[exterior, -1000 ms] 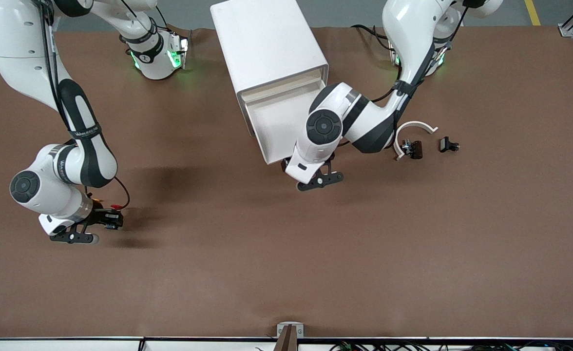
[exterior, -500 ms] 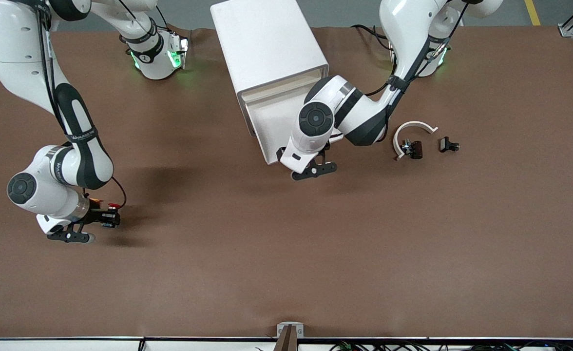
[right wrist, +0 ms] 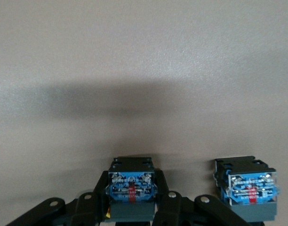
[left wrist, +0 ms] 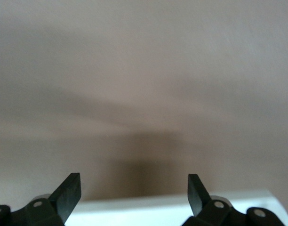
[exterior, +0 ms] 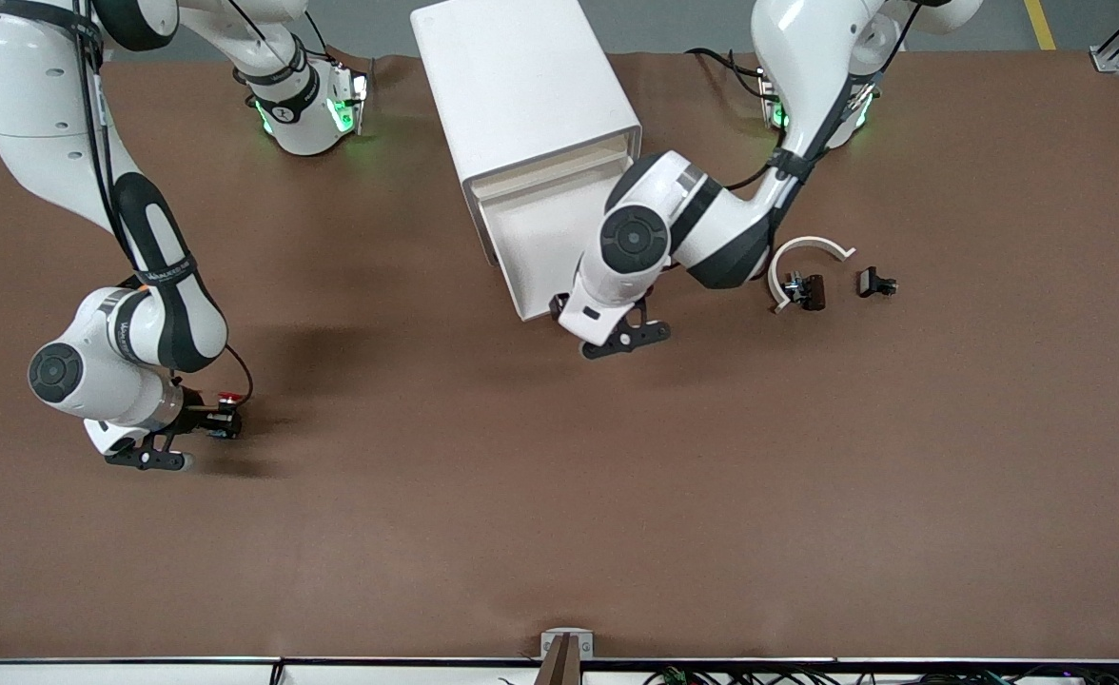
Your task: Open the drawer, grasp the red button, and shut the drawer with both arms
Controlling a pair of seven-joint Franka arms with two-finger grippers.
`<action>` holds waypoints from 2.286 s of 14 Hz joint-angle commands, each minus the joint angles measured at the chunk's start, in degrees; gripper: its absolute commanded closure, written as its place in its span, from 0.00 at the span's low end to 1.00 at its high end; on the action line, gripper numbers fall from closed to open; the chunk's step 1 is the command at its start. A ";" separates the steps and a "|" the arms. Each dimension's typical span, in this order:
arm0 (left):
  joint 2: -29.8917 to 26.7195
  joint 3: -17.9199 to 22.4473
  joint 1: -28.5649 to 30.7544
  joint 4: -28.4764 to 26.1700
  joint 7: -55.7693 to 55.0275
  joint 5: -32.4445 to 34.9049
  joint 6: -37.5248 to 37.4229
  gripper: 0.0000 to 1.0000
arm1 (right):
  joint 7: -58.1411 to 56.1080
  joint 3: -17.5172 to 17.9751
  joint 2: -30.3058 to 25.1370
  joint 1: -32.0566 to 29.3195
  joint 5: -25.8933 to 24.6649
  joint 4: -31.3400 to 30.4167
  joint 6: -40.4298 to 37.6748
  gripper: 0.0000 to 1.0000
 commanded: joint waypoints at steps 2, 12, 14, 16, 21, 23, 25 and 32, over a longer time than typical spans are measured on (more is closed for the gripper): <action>-1.01 -0.83 2.75 -1.76 0.55 -0.97 0.24 0.00 | -0.73 0.74 -0.96 -0.60 -0.53 -1.91 0.22 1.00; -0.92 -5.57 1.87 -4.04 -1.20 -1.15 0.24 0.00 | -0.55 0.74 -2.54 -0.52 -0.53 -3.76 -1.18 1.00; -0.92 -6.54 1.87 -4.74 -2.70 -1.15 0.15 0.00 | 0.15 0.74 -3.25 0.01 -0.53 -3.67 -2.77 1.00; -0.92 -7.33 1.87 -4.92 -3.84 -1.15 0.15 0.00 | 0.06 0.74 -3.25 -0.16 -0.53 -3.67 -2.42 1.00; -0.92 -8.65 1.96 -4.84 -4.99 -7.37 -1.51 0.00 | 0.06 0.65 -3.16 -0.69 -0.61 -3.41 -2.16 1.00; -0.92 -8.74 1.87 -4.92 -4.99 -9.84 -3.62 0.00 | 0.15 0.74 -2.89 -1.39 -0.61 -2.88 -2.07 0.01; -0.92 -8.74 1.78 -4.92 -4.99 -11.77 -4.86 0.00 | 0.06 0.66 -2.89 -1.57 -0.61 -2.27 -2.33 0.00; 1.28 -11.55 1.87 -5.45 -7.27 -14.15 -5.30 0.00 | -0.03 0.65 -2.89 -1.13 -0.88 10.72 -18.04 0.00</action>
